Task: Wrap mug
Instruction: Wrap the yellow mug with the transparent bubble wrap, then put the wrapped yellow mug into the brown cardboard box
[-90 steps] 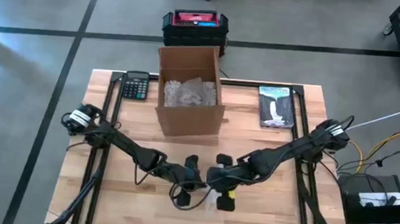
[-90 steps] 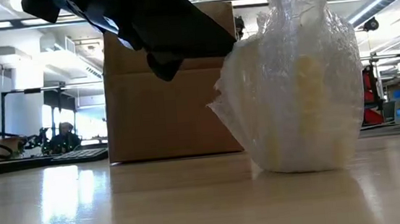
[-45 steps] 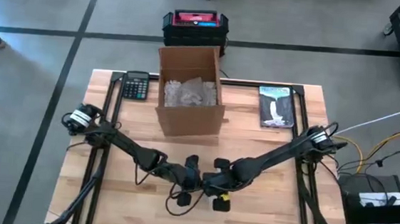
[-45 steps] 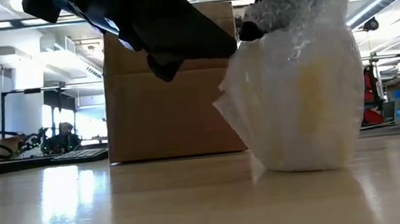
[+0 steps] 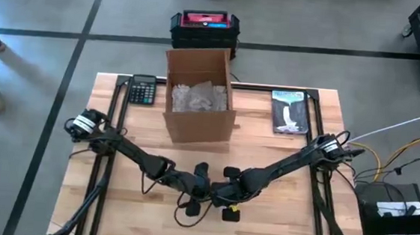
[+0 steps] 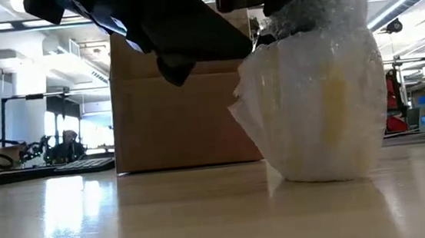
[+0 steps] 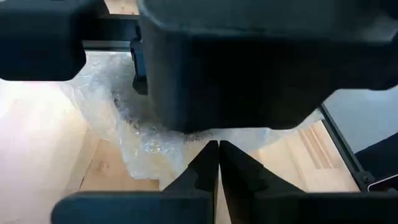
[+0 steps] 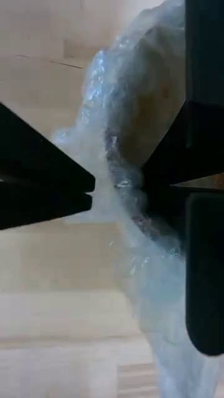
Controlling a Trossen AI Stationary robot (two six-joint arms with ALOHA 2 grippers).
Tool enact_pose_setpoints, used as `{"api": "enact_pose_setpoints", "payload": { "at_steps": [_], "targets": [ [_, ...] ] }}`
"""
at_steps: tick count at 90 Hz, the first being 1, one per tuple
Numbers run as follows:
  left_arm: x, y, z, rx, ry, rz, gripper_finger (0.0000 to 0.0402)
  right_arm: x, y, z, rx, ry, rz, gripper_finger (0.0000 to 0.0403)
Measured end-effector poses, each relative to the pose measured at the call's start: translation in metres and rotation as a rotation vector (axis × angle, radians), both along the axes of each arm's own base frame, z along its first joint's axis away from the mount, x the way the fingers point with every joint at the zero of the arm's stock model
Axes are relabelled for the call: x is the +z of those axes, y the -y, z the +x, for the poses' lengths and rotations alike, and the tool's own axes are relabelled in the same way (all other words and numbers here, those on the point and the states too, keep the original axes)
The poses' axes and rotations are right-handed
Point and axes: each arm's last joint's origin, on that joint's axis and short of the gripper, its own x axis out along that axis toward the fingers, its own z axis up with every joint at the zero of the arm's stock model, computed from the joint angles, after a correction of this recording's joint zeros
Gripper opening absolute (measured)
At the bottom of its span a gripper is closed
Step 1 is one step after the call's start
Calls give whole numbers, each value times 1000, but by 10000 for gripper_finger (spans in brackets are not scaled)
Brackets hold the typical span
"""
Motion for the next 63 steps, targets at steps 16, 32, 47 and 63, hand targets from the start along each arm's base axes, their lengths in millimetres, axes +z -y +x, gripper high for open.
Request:
{"api": "enact_pose_setpoints", "payload": {
  "at_steps": [16,32,47,63],
  "targets": [
    [0,0,0,0,-1,1,0,39,3,-8,6,63,31,2],
    [0,0,0,0,0,0,0,84,9,-29,32,119,52,2],
    [0,0,0,0,-3,1,0,99,11,-38,81,123,81,2],
    [0,0,0,0,-3,2,0,97,5,-39,105,106,109,17]
  ]
}}
